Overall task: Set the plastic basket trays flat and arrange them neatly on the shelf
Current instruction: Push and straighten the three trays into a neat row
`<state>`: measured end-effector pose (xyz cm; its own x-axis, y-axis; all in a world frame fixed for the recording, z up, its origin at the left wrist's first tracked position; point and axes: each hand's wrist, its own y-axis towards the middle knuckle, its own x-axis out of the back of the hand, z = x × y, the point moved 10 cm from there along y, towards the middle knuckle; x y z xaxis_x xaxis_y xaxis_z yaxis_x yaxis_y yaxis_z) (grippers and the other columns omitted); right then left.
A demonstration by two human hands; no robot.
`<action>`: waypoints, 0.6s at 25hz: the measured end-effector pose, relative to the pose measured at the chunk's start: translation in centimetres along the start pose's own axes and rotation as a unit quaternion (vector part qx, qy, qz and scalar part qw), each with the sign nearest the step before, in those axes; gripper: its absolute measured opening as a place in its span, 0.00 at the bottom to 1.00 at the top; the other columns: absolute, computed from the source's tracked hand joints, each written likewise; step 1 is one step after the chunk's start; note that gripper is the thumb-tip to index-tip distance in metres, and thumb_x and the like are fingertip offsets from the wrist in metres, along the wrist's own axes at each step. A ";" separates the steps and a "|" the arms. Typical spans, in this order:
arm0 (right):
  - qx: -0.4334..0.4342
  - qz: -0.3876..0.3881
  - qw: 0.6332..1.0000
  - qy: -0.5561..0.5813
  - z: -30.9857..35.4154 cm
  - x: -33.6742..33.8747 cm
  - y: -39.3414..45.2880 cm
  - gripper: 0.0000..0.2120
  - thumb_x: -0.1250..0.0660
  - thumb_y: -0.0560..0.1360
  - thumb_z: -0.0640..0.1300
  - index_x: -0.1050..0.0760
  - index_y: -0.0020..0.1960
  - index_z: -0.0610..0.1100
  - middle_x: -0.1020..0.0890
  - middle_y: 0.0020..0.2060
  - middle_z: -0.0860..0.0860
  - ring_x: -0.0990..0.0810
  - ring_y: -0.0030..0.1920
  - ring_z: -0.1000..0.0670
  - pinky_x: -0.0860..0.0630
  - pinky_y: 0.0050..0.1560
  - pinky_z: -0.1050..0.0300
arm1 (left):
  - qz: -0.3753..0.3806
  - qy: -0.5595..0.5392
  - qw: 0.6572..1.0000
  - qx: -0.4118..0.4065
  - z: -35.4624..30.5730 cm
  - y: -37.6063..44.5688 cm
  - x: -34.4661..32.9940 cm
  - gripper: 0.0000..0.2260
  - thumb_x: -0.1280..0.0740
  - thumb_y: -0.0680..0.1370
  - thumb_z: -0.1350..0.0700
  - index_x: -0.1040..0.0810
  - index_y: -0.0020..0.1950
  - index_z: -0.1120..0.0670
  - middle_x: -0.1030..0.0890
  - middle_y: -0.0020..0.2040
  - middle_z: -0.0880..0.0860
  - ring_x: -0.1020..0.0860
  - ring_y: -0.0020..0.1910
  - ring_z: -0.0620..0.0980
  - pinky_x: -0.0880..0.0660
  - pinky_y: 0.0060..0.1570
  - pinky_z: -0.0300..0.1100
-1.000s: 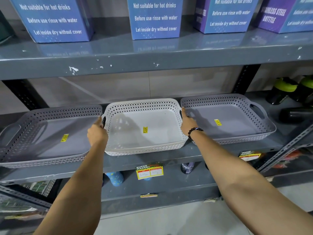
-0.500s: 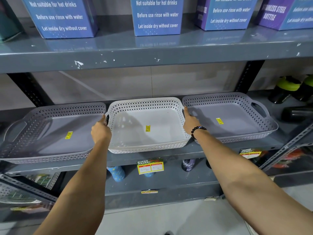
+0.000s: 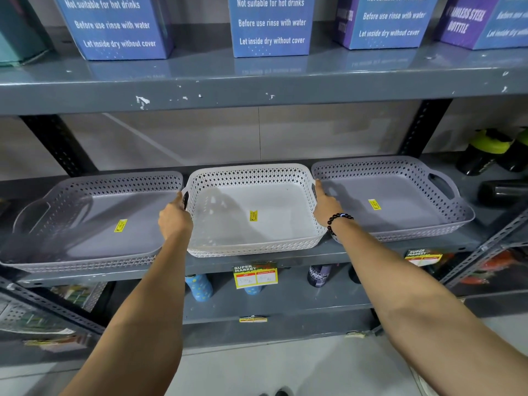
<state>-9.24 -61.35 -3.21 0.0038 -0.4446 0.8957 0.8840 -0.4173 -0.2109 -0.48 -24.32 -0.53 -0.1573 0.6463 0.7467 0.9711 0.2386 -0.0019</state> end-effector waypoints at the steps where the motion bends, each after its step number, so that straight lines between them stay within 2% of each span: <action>1: -0.003 -0.003 1.000 -0.004 -0.1 0.1 0.0 0.38 0.45 0.76 0.30 0.62 0.78 0.46 0.39 0.29 0.49 0.39 0.27 0.53 0.44 0.25 0.62 | 0.000 0.001 1.000 -0.001 0.0 -0.1 0.0 0.24 0.48 0.80 0.68 0.32 0.73 0.48 0.21 0.61 0.63 0.20 0.50 0.63 0.21 0.51 0.52; 10: 0.011 0.009 1.000 -0.008 -0.3 -0.6 0.3 0.39 0.46 0.77 0.29 0.64 0.78 0.47 0.38 0.28 0.48 0.37 0.26 0.52 0.41 0.24 0.62 | 0.003 0.002 1.000 0.000 0.0 -0.6 0.2 0.24 0.48 0.81 0.67 0.32 0.73 0.49 0.21 0.61 0.64 0.21 0.53 0.64 0.23 0.53 0.53; 15: 0.016 0.007 1.000 -0.018 -0.4 -0.7 0.3 0.37 0.46 0.77 0.31 0.63 0.78 0.46 0.40 0.29 0.49 0.39 0.27 0.53 0.43 0.24 0.62 | 0.005 0.009 1.000 0.006 0.0 -0.6 0.1 0.23 0.48 0.81 0.67 0.33 0.73 0.49 0.21 0.60 0.65 0.21 0.52 0.64 0.23 0.49 0.52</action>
<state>-9.15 -61.45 -4.03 0.0319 -0.4206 0.9067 0.8984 -0.3855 -0.2105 -1.08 -24.36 -0.44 -0.1441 0.6353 0.7587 0.9705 0.2404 -0.0170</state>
